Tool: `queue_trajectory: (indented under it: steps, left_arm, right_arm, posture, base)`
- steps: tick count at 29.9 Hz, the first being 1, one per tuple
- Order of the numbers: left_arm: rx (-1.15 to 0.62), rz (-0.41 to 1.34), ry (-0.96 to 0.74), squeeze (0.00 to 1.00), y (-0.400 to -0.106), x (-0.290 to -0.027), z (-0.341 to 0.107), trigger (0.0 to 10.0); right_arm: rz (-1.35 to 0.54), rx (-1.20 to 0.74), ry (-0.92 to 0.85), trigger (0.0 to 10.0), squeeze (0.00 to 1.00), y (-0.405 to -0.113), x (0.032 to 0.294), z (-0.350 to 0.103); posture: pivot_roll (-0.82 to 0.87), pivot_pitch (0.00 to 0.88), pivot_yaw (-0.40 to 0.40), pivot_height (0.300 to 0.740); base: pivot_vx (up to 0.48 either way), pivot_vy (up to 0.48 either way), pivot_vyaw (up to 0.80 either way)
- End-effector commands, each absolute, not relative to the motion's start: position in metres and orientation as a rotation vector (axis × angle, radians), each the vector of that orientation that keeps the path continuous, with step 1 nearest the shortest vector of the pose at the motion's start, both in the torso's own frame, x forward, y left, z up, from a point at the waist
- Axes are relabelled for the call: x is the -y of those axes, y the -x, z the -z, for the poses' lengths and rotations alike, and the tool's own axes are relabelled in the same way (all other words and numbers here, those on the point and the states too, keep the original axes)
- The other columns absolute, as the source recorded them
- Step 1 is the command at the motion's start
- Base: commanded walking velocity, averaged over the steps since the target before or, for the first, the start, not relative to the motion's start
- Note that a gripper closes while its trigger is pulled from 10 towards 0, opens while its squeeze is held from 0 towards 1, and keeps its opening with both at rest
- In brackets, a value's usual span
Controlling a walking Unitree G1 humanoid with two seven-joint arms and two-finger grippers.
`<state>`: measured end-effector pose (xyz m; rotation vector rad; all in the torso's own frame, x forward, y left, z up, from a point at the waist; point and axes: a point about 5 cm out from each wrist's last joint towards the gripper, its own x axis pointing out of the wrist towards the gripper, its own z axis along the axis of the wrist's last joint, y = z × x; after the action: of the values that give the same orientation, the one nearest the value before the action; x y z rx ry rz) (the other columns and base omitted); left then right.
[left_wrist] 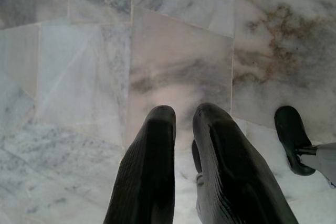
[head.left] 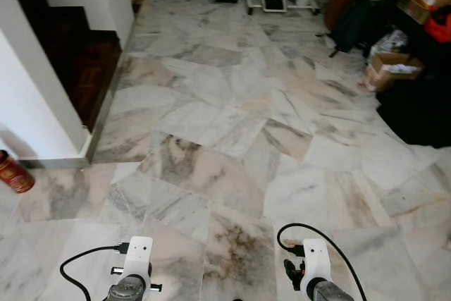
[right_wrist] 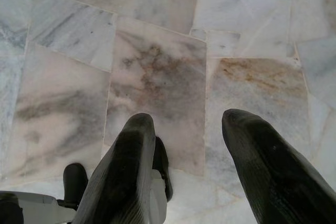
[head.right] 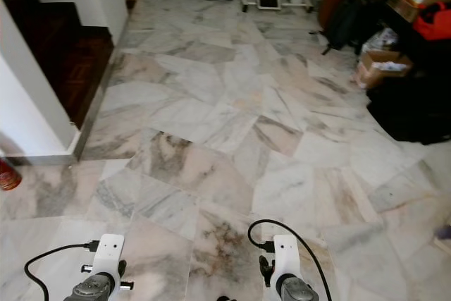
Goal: Setting the table
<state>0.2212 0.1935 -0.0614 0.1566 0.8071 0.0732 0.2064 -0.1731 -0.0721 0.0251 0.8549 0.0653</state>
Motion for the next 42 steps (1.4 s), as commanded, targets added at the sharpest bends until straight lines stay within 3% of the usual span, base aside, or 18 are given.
queue_trajectory:
  steps: [1,9,16,42]
  left_arm:
    - [-0.820,-0.097,-0.158,0.00,-0.2160,-0.1974,0.0640,10.0]
    - [-0.830,-0.101,-0.191,0.00,-0.2116,-0.1983,0.0663,10.0]
    - [-0.835,-0.088,-0.217,0.00,-0.2093,-0.1958,0.0679,10.0]
    - [-0.835,-0.072,-0.225,0.00,-0.2077,-0.1959,0.0687,10.0]
  right_arm:
    - [-0.057,-0.870,-0.035,10.0,0.00,-0.2022,0.1738,0.0745]
    - [-0.041,-0.876,-0.035,10.0,0.00,-0.1992,0.1789,0.0755]
    - [-0.048,-0.885,-0.022,10.0,0.00,-0.1964,0.1822,0.0766]
    - [-0.080,-0.881,0.000,10.0,0.00,-0.2007,0.1800,0.0746]
  posture:
    - [0.02,0.095,-0.042,0.740]
    - [0.02,0.104,-0.047,0.740]
    - [0.03,0.102,-0.056,0.740]
    - [0.04,0.085,-0.058,0.740]
  base:
    - [0.000,0.000,-0.73]
    - [0.000,0.000,-0.73]
    - [0.000,-0.363,-0.73]
    - [0.000,0.000,-0.73]
